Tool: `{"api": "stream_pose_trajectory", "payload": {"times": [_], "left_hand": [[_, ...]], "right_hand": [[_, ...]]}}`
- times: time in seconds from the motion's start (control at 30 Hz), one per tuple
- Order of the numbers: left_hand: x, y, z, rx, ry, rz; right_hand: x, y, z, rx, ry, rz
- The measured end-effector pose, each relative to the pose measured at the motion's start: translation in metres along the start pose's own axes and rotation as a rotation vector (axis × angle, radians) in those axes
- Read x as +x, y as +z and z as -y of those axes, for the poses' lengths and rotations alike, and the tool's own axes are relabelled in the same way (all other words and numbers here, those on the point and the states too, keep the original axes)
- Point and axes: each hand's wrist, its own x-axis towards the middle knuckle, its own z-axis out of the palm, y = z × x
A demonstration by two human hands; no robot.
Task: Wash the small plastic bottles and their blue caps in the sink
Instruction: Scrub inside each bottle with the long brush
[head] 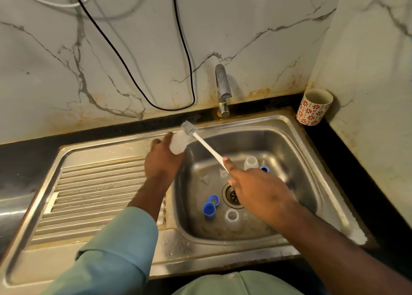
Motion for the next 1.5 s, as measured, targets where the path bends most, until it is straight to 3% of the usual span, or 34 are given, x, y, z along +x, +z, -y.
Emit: {"api": "stream_pose_trajectory", "payload": {"times": [0.1, 0.2, 0.4, 0.5, 0.77, 0.9, 1.23, 1.5], "left_hand": [[0.004, -0.008, 0.000, -0.149, -0.080, -0.051], [-0.001, -0.007, -0.014, -0.246, -0.051, -0.059], [-0.004, -0.008, -0.018, -0.419, -0.101, -0.085], [-0.009, -0.005, -0.020, -0.553, -0.096, -0.093], [-0.010, -0.003, -0.017, -1.142, -0.311, 0.064], [-0.014, -0.004, -0.018, -1.236, -0.307, 0.171], [-0.013, 0.000, -0.016, -1.374, -0.321, 0.132], [-0.012, 0.004, -0.014, -1.294, -0.304, 0.136]], "right_hand": [[-0.008, 0.007, -0.005, -0.064, -0.006, 0.090], [-0.008, 0.014, -0.003, -0.017, -0.011, 0.042], [-0.015, 0.012, -0.015, 0.426, 0.021, -0.159], [-0.016, 0.015, -0.009, 0.585, -0.019, -0.184], [-0.016, 0.024, 0.005, 0.679, -0.074, -0.160], [-0.011, 0.022, 0.003, 0.599, -0.063, -0.191], [-0.008, 0.028, -0.003, 0.531, -0.108, -0.219], [-0.002, 0.029, -0.009, 0.578, -0.096, -0.229]]}}
